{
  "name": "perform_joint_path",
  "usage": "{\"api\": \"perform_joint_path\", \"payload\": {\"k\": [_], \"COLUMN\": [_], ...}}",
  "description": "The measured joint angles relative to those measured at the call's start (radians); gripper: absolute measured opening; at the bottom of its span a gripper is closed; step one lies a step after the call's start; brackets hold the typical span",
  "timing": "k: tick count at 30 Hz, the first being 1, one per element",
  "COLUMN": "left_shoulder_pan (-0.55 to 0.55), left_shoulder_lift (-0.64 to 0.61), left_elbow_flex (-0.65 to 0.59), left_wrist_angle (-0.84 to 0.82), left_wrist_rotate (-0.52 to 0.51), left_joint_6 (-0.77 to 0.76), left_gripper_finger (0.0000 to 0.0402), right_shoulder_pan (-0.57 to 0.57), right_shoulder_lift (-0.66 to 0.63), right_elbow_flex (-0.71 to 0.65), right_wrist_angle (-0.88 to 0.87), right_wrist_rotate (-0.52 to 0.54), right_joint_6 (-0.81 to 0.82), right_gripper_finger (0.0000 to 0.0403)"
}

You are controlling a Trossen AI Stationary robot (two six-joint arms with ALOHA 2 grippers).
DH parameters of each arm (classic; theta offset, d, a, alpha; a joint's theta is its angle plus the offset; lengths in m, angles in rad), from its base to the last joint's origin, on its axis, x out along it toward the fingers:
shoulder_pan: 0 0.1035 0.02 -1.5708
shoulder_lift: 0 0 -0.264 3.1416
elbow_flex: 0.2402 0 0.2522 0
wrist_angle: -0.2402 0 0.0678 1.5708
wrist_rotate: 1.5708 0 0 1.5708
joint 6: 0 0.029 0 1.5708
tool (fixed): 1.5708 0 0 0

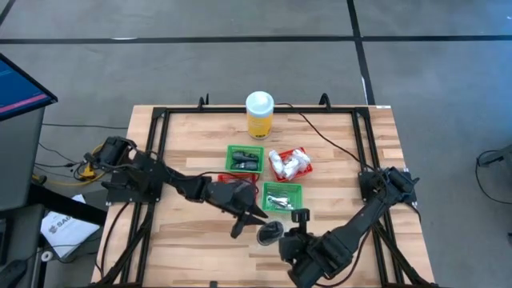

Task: Pick & Place Travel size toiletries
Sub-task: Put the hairbrush into the left red bin

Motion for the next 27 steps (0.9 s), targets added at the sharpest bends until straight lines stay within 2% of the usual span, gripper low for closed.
{"api": "perform_joint_path", "payload": {"k": [5,10,19,27], "left_shoulder_pan": [0.057,0.102,0.117,0.117], "left_shoulder_lift": [0.000,0.000,0.000,0.000], "left_elbow_flex": [0.000,0.000,0.000,0.000], "left_wrist_angle": [0.014,0.017,0.021,0.025], "left_wrist_rotate": [0.152,0.261,0.332,0.382], "left_joint_6": [-0.057,-0.114,-0.164,-0.173], "left_gripper_finger": [0.0103,0.0129,0.0181,0.0191], "right_shoulder_pan": [0.016,0.023,0.019,0.005], "right_shoulder_lift": [0.000,0.000,0.000,0.000], "right_elbow_flex": [0.036,0.059,0.062,0.062], "right_wrist_angle": [-0.029,-0.046,-0.047,-0.069], "right_wrist_rotate": [0.014,0.021,0.047,0.075], "right_joint_6": [0.000,0.000,-0.030,-0.037], "right_gripper_finger": [0.0000,0.0000,0.0000,0.0000]}}
